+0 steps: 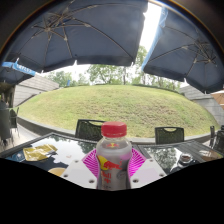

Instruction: Pour water

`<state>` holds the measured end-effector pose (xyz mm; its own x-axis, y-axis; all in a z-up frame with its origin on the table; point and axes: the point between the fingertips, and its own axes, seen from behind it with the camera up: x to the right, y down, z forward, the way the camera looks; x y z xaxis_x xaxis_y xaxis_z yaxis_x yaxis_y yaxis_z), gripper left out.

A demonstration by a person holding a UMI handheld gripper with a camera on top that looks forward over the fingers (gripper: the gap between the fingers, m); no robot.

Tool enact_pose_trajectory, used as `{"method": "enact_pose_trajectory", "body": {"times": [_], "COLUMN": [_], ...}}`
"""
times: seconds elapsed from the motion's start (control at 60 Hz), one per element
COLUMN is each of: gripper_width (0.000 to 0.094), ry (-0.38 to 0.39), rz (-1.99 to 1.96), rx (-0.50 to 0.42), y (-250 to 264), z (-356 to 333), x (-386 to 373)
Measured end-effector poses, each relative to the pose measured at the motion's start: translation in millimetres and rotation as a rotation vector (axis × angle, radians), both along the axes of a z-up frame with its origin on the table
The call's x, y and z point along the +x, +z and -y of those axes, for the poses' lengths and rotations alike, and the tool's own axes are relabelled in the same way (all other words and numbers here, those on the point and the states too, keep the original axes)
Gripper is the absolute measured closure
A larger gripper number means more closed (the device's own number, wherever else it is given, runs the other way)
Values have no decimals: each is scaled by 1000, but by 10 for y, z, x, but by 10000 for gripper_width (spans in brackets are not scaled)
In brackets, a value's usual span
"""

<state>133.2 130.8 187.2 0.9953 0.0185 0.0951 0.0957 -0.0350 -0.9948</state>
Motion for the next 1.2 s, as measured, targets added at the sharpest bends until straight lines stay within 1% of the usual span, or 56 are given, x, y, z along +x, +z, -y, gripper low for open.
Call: {"method": "enact_pose_trajectory", "body": {"times": [0.05, 0.167, 0.267, 0.3, 0.367, 0.433, 0.45, 0.5, 0.55, 0.583, 0.6, 0.65, 0.683, 0.733, 0.8, 0.883, 0.933, 0.983, 1.033, 1.067, 1.117, 1.133, 1.2], "gripper_width": [620, 619, 612, 613, 613, 613, 601, 543, 456, 396, 339, 78, 114, 106, 106, 106, 106, 102, 97, 95, 95, 96, 98], "ry": [2, 47, 41, 46, 38, 49, 48, 48, 51, 55, 55, 60, 60, 66, 73, 45, 40, 63, 81, 92, 103, 110, 115], "rz": [-2, -61, -59, -71, -103, -93, -93, -94, -85, -74, -70, -84, -106, -133, -123, -95, -68, -28, -17, -8, 2, 9, 7], "rx": [-16, -62, -80, -47, -46, -51, -52, -59, -72, -98, -119, -178, -183, -178, -197, -210, -206, -203, -165, -154, -162, -165, -179], "y": [-194, -601, -808, -775, -776, -785, -783, -787, -801, -823, -854, -899, -885, -803, -790, -782, -770, -743, -665, -666, -718, -696, -753], "z": [15, -16, -6, -32, -3, 14, 11, -2, -1, -8, 15, 64, 150, 235, 481, 873, 1112, 1413, 1669, 1822, 2038, 2214, 2354], "x": [48, -26, 41, 67, 104, 102, 101, 88, 75, 63, 65, 60, 65, 42, 10, 33, -10, -77, -161, -215, -289, -299, -369]}}
